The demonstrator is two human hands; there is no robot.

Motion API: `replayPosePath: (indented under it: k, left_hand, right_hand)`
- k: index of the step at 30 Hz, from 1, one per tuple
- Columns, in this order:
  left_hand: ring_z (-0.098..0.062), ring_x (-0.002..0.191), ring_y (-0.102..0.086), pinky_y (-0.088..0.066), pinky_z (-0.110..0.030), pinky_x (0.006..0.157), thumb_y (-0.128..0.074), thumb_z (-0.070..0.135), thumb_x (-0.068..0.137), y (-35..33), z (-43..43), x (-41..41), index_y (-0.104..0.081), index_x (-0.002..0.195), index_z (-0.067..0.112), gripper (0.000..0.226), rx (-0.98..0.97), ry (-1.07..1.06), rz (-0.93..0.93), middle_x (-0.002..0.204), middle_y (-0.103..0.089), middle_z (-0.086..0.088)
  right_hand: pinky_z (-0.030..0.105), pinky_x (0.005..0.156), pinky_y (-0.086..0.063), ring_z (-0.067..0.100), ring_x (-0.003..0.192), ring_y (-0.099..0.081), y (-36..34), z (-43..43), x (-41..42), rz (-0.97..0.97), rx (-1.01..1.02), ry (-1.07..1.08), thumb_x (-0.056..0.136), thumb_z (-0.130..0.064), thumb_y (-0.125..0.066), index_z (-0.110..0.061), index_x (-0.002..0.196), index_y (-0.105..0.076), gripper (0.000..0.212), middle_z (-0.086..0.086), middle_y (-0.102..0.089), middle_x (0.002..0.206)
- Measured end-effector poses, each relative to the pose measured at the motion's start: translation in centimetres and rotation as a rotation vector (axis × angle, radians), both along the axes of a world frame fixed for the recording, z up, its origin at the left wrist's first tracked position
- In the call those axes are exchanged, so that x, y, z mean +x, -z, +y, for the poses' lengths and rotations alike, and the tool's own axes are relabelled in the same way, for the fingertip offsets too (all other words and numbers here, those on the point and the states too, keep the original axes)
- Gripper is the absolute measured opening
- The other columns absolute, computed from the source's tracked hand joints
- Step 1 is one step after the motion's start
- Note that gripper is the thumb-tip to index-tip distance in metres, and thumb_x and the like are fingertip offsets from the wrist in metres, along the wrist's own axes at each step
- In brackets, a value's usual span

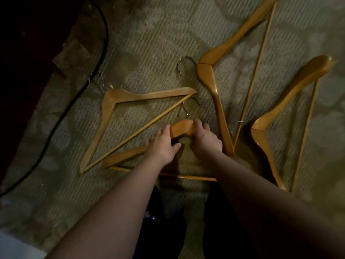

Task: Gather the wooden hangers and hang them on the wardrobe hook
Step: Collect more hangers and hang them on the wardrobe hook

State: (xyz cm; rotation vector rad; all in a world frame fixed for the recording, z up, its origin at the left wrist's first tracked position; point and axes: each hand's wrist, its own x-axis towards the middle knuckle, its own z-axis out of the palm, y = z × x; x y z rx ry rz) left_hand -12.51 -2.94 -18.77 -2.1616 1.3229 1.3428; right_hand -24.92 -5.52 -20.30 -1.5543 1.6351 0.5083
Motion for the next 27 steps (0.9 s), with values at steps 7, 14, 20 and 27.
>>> replayPosePath:
  k: [7, 14, 20, 27]
  left_hand:
    - [-0.028, 0.117, -0.051, -0.043, -0.046, 0.1, -0.062, 0.03, 0.087, 0.2, 0.3, 0.7, -0.038, 0.134, 0.022, 0.053, -0.054, -0.083, 0.137, 0.126, -0.053, -0.007]
    - [-0.021, 0.098, -0.062, -0.05, -0.031, 0.083, -0.076, 0.025, 0.075, -5.6, 0.5, 2.7, -0.05, 0.125, 0.015, 0.057, 0.064, -0.182, 0.447, 0.106, -0.063, -0.005]
    - [-0.01, 0.05, -0.063, -0.05, -0.021, 0.05, -0.069, 0.015, 0.082, -11.0, 0.9, 4.5, -0.057, 0.092, 0.016, 0.016, 0.069, -0.566, 0.639, 0.069, -0.07, -0.002]
    - [-0.003, 0.04, -0.051, -0.044, -0.015, 0.042, -0.067, 0.013, 0.083, -13.9, 0.7, 5.5, -0.059, 0.086, 0.014, 0.008, -0.275, -0.888, 0.522, 0.065, -0.061, -0.002]
  right_hand:
    - [0.047, 0.093, -0.05, 0.032, 0.111, -0.058, -0.5, 0.5, -2.7, -0.137, -0.021, -0.027, 0.088, -0.013, -0.058, -0.024, 0.146, -0.012, 0.075, 0.012, -0.042, 0.138]
    - [0.042, 0.095, -0.049, 0.029, 0.115, -0.057, -7.2, 0.2, -4.2, -0.32, -0.154, -0.224, 0.088, -0.014, -0.059, -0.017, 0.148, -0.018, 0.072, 0.011, -0.043, 0.138]
    - [0.045, 0.091, -0.049, 0.031, 0.11, -0.057, -11.3, -2.8, -1.8, -0.499, -0.272, -0.268, 0.081, -0.005, -0.064, -0.013, 0.143, -0.031, 0.071, 0.016, -0.05, 0.13]
    - [0.048, 0.102, -0.04, 0.031, 0.125, -0.047, -12.7, -5.9, 1.5, -0.453, -0.421, -0.107, 0.082, -0.012, -0.064, -0.011, 0.136, -0.044, 0.058, 0.013, -0.051, 0.134]
